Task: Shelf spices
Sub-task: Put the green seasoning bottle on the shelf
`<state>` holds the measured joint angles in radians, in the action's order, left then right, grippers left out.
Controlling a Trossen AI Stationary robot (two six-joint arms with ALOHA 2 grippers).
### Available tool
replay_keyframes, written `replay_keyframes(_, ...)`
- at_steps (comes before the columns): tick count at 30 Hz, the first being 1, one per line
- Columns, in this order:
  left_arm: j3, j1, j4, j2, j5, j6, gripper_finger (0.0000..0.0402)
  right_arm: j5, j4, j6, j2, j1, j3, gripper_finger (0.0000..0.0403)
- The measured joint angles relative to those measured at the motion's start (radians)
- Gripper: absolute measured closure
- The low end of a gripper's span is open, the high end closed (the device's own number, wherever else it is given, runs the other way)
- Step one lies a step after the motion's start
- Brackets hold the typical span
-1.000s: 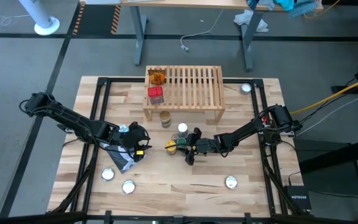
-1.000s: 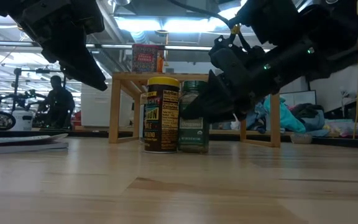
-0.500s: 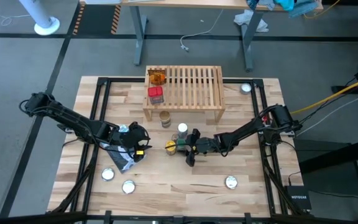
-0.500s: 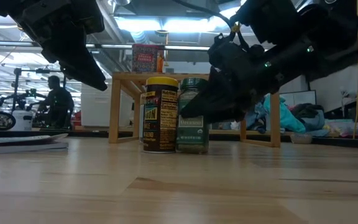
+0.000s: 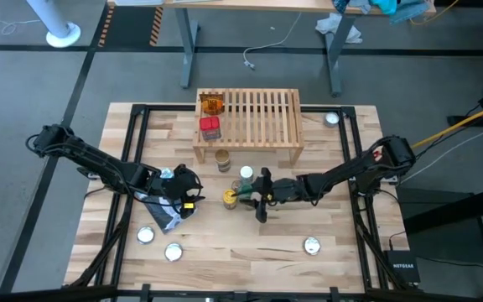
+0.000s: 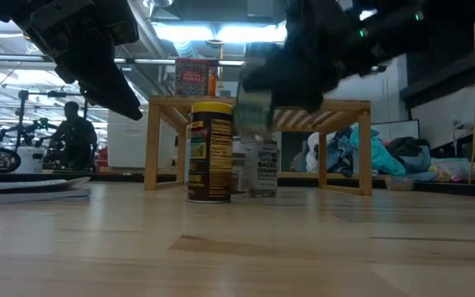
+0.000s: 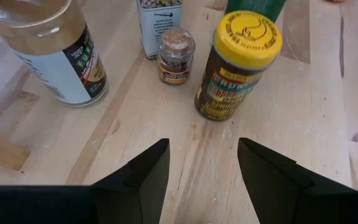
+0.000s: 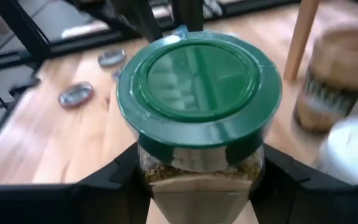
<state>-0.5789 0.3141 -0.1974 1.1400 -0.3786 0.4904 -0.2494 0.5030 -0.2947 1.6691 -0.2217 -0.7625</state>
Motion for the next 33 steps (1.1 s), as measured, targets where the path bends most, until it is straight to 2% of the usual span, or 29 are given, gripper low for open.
replay_keyframes(5,0.000,0.000,-0.001,0.000,0.000,0.000,0.0219,0.012,-0.117,0.107,-0.078,0.029,-0.079,0.0196)
replay_keyframes(13,0.000,0.000,-0.001,0.000,0.000,-0.002,0.0219,0.015,-0.422,0.287,-0.141,0.083,-0.275,0.0196)
replay_keyframes(21,0.000,0.004,-0.001,0.000,0.000,-0.001,0.0219,0.036,-0.520,0.488,-0.141,0.228,-0.411,0.0196)
replay_keyframes(26,0.000,0.017,-0.001,0.000,0.000,-0.001,0.0219,0.163,-0.524,0.549,-0.141,0.364,-0.459,0.0196)
replay_keyframes(33,0.000,0.020,-0.001,0.000,0.000,-0.001,0.0219,0.515,-0.525,0.562,-0.141,0.583,-0.512,0.0196)
